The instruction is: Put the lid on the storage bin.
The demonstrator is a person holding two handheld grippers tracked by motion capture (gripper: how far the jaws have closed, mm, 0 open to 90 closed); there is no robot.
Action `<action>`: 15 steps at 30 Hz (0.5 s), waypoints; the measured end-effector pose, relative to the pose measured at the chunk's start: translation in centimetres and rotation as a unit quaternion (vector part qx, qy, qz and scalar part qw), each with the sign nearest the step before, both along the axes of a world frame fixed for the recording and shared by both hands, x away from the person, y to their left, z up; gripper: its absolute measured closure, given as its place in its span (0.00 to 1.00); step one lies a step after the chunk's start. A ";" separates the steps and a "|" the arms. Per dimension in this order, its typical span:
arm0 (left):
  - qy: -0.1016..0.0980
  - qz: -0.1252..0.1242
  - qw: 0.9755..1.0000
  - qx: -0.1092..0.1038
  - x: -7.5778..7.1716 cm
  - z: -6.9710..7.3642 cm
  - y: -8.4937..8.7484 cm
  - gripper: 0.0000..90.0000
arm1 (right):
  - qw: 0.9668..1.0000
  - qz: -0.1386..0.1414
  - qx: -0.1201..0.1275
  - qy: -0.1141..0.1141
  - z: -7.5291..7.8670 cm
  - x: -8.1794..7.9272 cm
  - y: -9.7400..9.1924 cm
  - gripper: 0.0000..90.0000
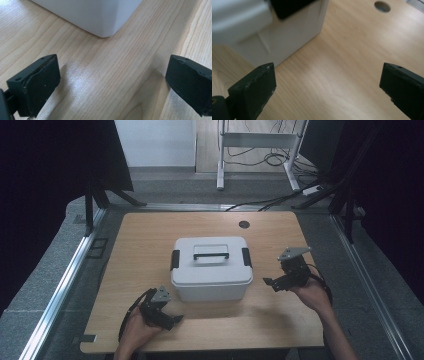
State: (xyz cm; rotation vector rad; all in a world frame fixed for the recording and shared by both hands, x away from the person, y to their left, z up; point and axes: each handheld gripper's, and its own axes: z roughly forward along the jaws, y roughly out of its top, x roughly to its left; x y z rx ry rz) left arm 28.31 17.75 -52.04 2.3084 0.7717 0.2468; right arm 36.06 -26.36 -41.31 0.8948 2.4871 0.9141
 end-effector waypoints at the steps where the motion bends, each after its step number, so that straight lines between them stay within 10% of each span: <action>1: 0.000 0.001 1.000 -0.001 0.0 0.0 0.0 0.00 | 1.000 -0.003 0.001 0.001 -0.7 -0.3 0.0 0.00; 15: 0.000 0.003 1.000 -0.001 0.0 0.0 -0.1 0.00 | 0.998 -0.039 0.037 0.038 -10.3 -3.0 -0.9 0.00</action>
